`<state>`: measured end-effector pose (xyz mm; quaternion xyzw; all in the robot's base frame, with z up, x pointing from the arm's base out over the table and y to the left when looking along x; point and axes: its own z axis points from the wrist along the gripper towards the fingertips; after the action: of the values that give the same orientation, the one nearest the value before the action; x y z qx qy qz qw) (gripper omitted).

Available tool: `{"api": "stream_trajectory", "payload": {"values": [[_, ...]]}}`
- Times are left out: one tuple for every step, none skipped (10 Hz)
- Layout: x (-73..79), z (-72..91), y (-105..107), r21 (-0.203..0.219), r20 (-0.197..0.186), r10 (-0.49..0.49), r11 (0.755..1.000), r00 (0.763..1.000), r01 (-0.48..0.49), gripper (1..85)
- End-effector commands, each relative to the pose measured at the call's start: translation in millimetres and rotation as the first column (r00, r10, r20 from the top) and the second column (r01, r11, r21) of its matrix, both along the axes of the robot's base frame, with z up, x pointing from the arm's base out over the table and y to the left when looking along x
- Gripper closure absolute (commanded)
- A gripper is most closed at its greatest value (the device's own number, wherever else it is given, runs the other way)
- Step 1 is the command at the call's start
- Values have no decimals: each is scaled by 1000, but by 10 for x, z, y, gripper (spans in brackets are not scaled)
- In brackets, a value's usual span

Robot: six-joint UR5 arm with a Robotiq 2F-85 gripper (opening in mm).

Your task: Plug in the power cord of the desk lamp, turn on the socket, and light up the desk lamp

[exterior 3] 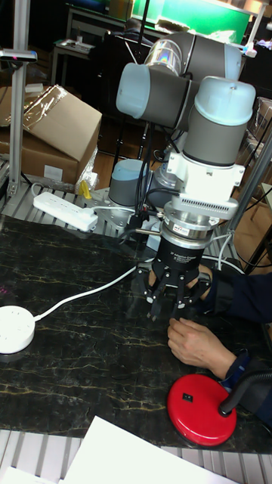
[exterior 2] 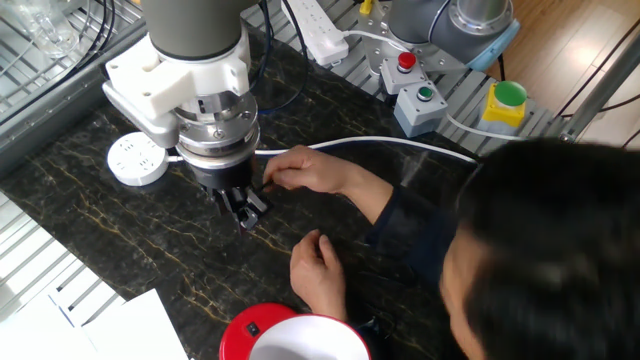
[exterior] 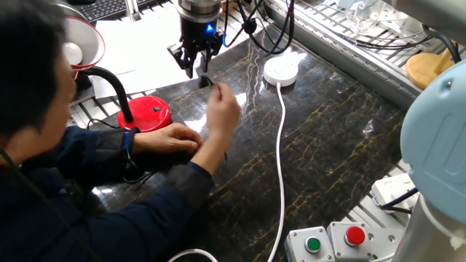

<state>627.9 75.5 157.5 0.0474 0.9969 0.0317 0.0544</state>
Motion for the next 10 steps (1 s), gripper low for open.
{"api": "stream_trajectory", "payload": {"values": [[-53,-40,-43,-3,1,-37,999,999,37,473],[-81,-58,-58,-3,-1,-46,999,999,46,473],[-104,-64,-79,-13,-3,-53,998,999,53,480],[-123,-71,-105,-25,-5,-55,998,998,55,493],[-126,-76,-118,-31,-3,-56,998,998,56,507],[-126,-78,-130,-36,-3,-56,998,998,56,517],[-111,-76,-136,-37,2,-58,998,998,58,520],[-113,-77,-134,-37,2,-61,997,998,61,527],[-119,-83,-144,-41,0,-61,997,998,61,533],[-115,-89,-148,-43,2,-61,997,998,61,543]]}}
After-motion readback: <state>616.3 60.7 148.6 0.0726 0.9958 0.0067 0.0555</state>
